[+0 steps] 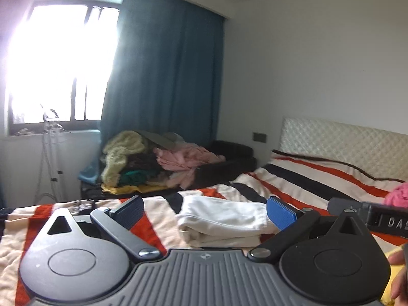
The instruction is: Fold clothes
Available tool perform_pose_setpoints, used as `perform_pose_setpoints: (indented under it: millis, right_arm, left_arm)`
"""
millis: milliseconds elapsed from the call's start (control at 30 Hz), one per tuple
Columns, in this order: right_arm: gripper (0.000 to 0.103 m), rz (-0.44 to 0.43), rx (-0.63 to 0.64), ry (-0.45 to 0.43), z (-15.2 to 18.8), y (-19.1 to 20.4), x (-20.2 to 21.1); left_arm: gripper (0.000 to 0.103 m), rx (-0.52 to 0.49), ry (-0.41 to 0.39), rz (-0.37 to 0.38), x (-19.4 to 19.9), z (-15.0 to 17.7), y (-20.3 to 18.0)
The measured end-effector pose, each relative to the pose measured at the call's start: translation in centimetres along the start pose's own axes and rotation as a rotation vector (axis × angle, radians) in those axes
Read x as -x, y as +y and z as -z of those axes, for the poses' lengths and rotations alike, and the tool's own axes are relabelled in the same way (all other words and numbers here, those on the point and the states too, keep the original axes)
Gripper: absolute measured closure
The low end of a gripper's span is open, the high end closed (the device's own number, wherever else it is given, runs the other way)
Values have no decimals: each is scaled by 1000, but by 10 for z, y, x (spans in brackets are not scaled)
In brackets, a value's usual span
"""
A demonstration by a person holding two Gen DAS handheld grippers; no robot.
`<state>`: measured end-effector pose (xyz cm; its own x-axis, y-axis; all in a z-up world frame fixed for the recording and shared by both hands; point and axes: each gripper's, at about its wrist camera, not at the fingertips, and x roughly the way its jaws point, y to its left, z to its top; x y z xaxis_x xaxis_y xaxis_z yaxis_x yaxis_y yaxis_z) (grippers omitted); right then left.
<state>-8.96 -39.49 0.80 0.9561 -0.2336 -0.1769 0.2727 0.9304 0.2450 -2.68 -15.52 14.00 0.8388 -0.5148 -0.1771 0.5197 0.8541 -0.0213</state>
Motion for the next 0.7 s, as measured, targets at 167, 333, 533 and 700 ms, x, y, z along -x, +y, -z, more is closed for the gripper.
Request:
perform_pose_setpoints:
  millis: [167, 333, 533, 700]
  right_arm:
    - [18, 13, 4, 1, 32, 5, -9]
    - [18, 31, 13, 19, 57, 9, -21]
    - [18, 69, 45, 27, 74, 13, -37]
    - [18, 75, 53, 26, 85, 13, -43]
  left_arm:
    - [0, 29, -14, -31, 12, 23, 15]
    - [0, -2, 5, -43, 8, 38, 24]
    - [0, -20, 23, -56, -11, 59, 27]
    - [0, 2, 46, -60, -26, 73, 35]
